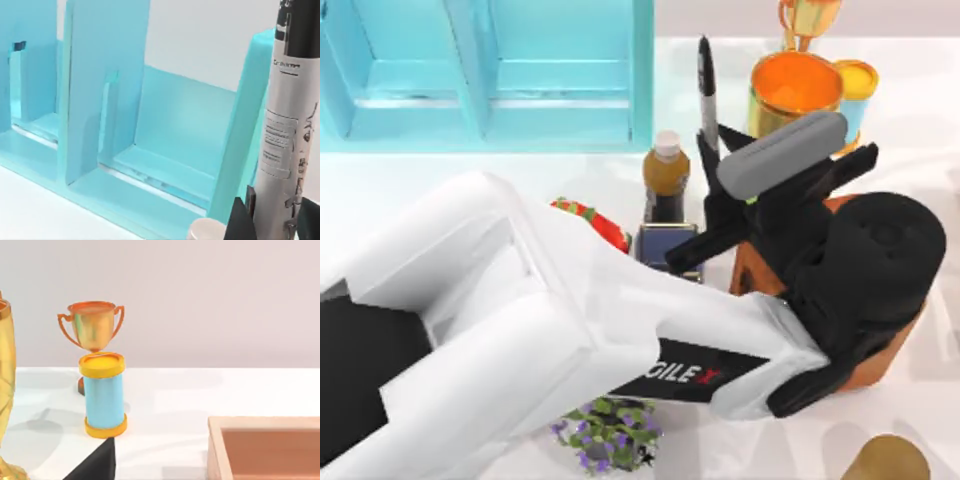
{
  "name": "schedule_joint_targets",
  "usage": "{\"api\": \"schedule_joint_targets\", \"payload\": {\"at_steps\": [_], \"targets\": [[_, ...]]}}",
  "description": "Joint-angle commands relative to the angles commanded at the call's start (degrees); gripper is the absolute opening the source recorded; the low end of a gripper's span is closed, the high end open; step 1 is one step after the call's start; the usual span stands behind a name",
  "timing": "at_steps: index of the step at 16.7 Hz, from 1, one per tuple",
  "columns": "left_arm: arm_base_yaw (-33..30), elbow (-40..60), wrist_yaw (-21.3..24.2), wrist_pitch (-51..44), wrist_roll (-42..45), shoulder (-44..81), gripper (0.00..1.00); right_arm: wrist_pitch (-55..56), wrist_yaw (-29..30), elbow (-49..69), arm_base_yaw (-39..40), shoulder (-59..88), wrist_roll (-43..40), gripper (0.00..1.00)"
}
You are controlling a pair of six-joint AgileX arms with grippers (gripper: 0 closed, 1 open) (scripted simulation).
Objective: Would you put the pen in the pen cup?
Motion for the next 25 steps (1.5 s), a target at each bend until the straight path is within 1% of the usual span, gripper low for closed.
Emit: {"api": "schedule_joint_targets", "payload": {"at_steps": [2, 3, 13, 17, 25], "targets": [[0.0, 0.0, 0.0, 0.0, 0.0, 0.0, 0.0, 0.0, 0.0, 0.0, 0.0, 0.0, 0.0, 1.0], [0.4, 5.6, 2.5, 7.4, -0.1, 4.7, 0.0, 0.0, 0.0, 0.0, 0.0, 0.0, 0.0, 1.0], [0.6, 0.3, 0.9, 0.7, -0.2, 0.5, 0.0, 0.0, 0.0, 0.0, 0.0, 0.0, 0.0, 1.0], [0.6, -0.2, 0.6, 0.1, -0.2, 0.1, 0.0, 0.0, 0.0, 0.0, 0.0, 0.0, 0.0, 1.0], [0.6, -0.2, 0.6, 0.1, -0.2, 0.1, 0.6, 0.0, 0.0, 0.0, 0.0, 0.0, 0.0, 1.0]]}}
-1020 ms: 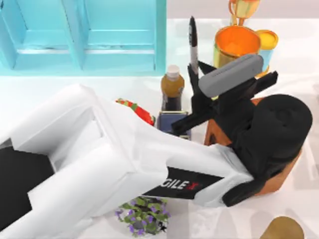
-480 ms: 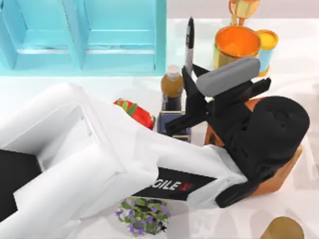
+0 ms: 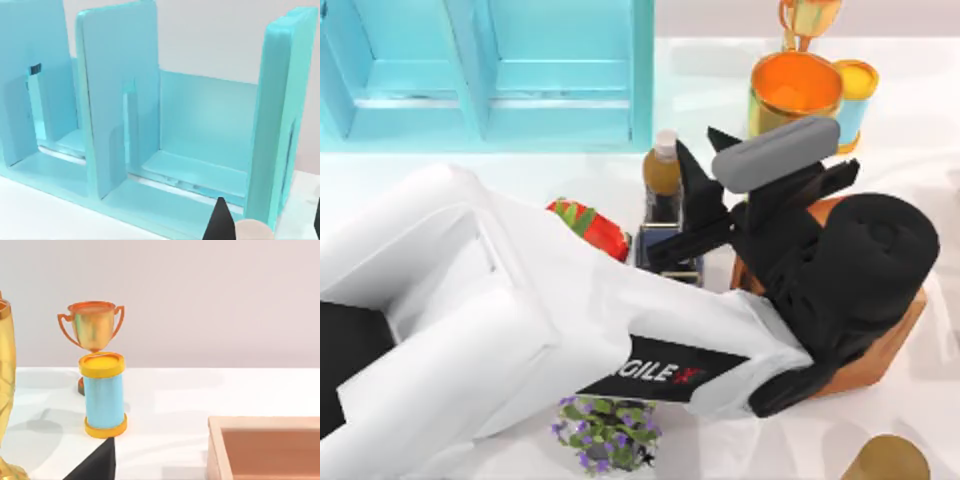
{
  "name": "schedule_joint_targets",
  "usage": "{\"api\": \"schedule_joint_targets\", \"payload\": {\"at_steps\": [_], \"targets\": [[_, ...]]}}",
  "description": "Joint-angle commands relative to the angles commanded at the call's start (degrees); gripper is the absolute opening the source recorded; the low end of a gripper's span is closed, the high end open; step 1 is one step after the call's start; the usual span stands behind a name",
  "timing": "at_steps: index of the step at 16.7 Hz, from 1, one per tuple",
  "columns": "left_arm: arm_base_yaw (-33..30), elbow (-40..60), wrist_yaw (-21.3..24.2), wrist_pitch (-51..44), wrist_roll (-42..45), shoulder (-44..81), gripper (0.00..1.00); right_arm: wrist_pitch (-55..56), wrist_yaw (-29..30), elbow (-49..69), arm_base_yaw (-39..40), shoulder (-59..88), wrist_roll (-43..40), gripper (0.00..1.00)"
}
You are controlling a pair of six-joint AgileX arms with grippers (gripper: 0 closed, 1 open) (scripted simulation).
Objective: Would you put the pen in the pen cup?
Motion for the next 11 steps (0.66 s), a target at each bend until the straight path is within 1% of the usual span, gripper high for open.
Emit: {"api": "schedule_joint_targets", "payload": {"at_steps": [5, 6, 11], "targets": [[0.0, 0.0, 0.0, 0.0, 0.0, 0.0, 0.98, 0.0, 0.0, 0.0, 0.0, 0.0, 0.0, 1.0], [0.0, 0.0, 0.0, 0.0, 0.0, 0.0, 1.0, 0.0, 0.0, 0.0, 0.0, 0.0, 0.0, 1.0], [0.0, 0.0, 0.0, 0.0, 0.0, 0.0, 1.0, 0.0, 0.0, 0.0, 0.0, 0.0, 0.0, 1.0]]}}
